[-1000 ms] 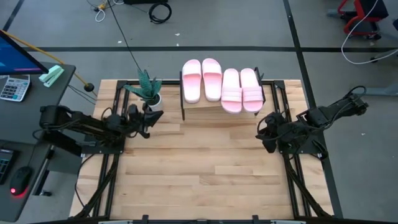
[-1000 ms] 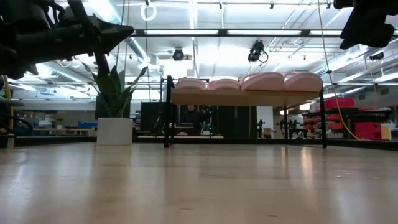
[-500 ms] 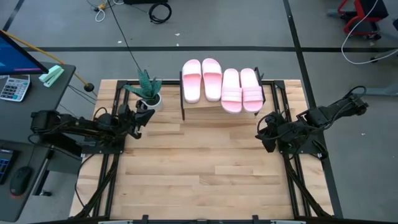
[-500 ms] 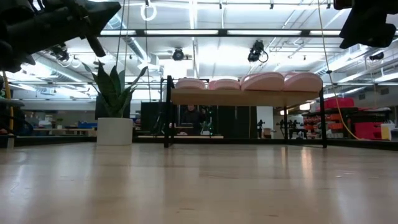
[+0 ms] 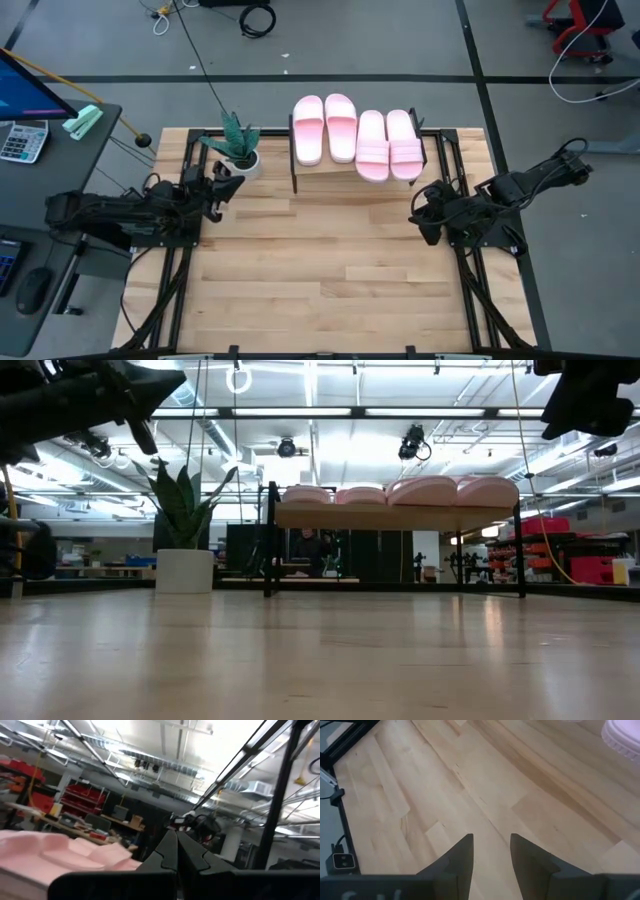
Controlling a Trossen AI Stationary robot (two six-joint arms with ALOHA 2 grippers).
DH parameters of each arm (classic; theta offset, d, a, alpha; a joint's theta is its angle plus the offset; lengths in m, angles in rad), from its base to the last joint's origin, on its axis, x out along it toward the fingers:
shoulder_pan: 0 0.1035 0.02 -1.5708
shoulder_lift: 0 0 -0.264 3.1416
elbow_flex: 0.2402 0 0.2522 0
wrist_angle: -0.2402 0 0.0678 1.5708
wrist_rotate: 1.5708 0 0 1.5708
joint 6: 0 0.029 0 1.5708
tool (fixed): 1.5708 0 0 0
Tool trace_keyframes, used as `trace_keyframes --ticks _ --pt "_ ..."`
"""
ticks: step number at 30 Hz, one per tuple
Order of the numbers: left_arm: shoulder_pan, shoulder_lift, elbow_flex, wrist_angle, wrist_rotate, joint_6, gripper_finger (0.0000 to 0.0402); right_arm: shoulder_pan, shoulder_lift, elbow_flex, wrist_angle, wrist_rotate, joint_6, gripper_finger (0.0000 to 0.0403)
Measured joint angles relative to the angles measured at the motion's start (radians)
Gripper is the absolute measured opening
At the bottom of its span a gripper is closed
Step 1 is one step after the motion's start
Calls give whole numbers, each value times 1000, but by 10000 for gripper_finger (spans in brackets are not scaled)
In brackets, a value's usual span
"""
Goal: Pick and place slides into the shelf
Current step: Return to Home Position
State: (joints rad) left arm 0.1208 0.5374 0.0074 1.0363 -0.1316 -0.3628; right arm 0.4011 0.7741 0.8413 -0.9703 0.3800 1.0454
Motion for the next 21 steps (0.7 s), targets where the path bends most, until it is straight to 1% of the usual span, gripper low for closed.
trace_keyframes --ticks 4,10,11,15,21 --pt "30 -92 15 -171 -2 -6 0 0 5 0 0 4 -1 135" --pt "63 -219 128 -504 19 8 0 0 5 0 8 5 -1 135" --pt "63 -229 141 -537 25 8 0 0 5 0 8 5 -1 135" --pt "39 -245 148 -529 38 8 0 0 5 0 8 16 -6 135" --pt "-31 -234 148 -534 -12 22 0 0 5 0 8 16 -17 135"
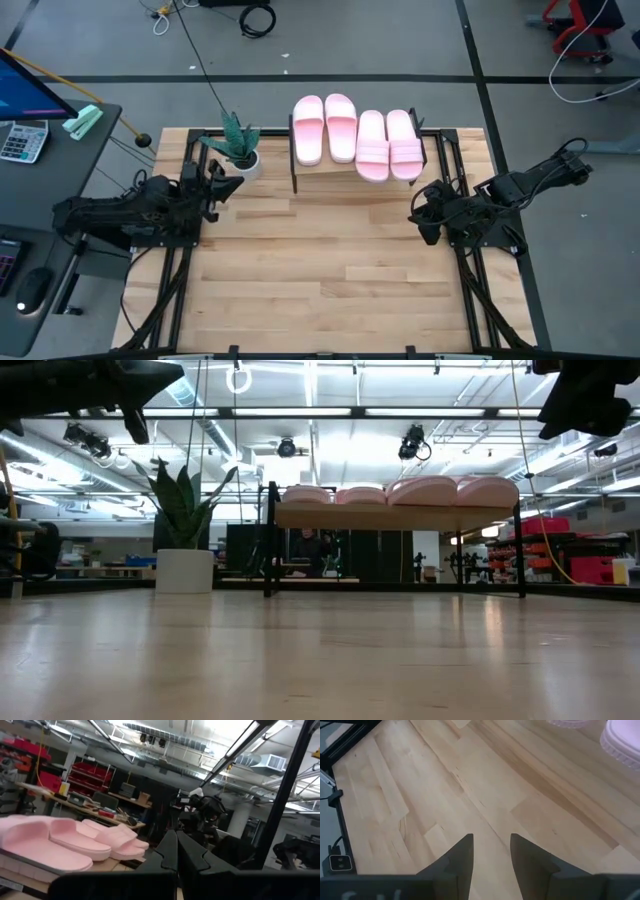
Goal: Pick and place slides into the shelf
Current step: Return to Home Position
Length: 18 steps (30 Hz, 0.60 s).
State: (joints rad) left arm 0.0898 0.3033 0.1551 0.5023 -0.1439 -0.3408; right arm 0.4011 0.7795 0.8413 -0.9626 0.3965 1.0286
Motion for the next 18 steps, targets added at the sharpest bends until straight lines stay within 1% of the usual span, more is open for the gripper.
trace_keyframes --ticks 4,7,12,16,18 --pt "-62 -1 0 35 -70 60 0 0 0 0 14 0 0 135" --pt "-98 -6 0 76 -104 122 0 0 0 0 18 0 0 135" --pt "-114 -51 0 83 -125 182 0 0 0 0 18 0 0 135" --pt "-115 -128 0 78 -134 219 0 0 0 0 18 0 0 135" --pt "-114 -164 1 45 -134 219 0 0 0 0 18 0 0 135"
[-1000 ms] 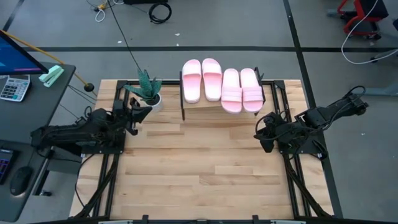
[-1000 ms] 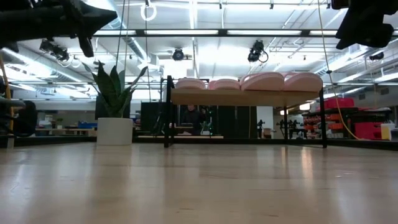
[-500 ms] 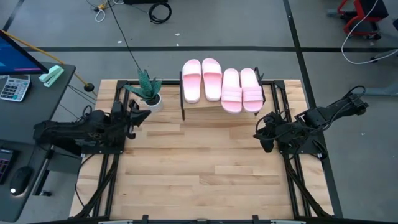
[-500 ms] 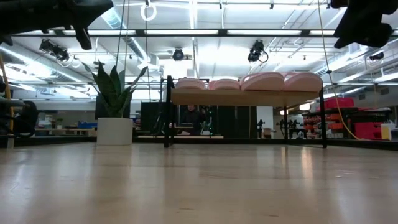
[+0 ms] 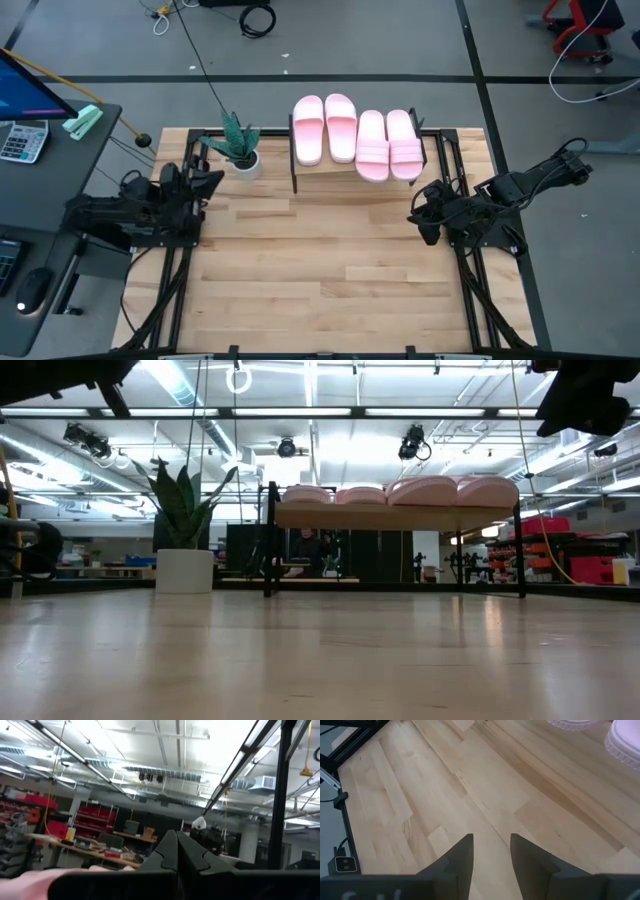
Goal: Pick and place slides into the shelf
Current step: Return to Home Position
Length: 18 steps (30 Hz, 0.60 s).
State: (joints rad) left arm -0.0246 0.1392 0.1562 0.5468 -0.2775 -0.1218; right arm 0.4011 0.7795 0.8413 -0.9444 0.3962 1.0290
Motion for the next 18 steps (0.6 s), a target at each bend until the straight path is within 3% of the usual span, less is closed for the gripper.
trace_keyframes --ticks 7,18 --pt "0 -70 0 -108 -38 22 0 0 0 0 0 0 0 135" --pt "0 -70 0 -91 -63 66 0 0 0 0 0 0 0 135"
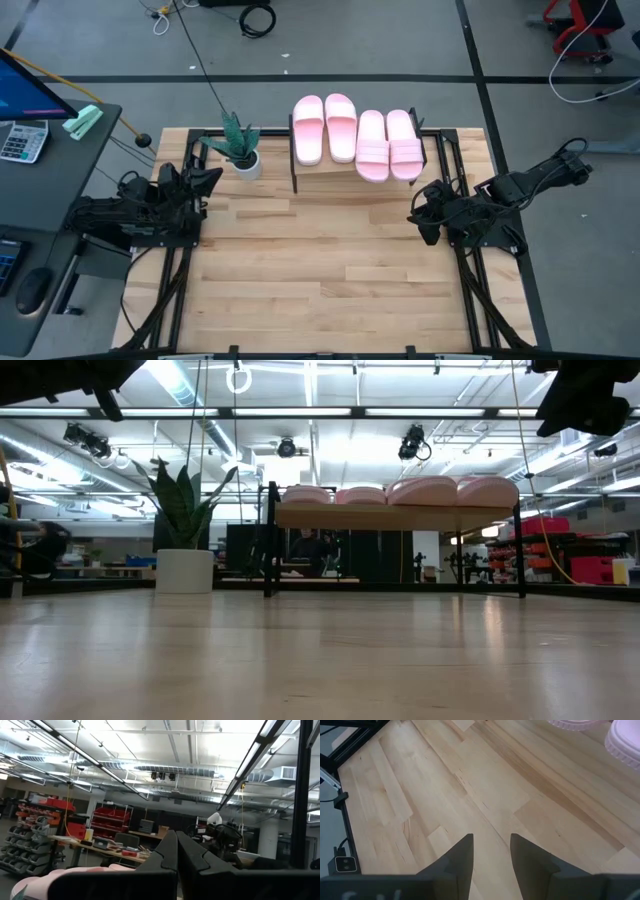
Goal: Pick and place slides into the shelf
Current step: Return to Home Position
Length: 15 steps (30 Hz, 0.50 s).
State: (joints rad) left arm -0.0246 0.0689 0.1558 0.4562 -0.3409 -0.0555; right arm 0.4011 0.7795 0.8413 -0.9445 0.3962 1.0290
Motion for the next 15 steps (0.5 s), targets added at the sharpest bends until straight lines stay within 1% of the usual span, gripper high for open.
trace_keyframes --ticks 4,9,15 --pt "0 0 -6 19 4 -9 0 0 0 0 0 0 0 135" --pt "0 0 -147 331 19 17 0 0 0 0 0 0 0 135" --pt "1 0 -146 332 20 45 0 0 0 0 1 0 11 135"
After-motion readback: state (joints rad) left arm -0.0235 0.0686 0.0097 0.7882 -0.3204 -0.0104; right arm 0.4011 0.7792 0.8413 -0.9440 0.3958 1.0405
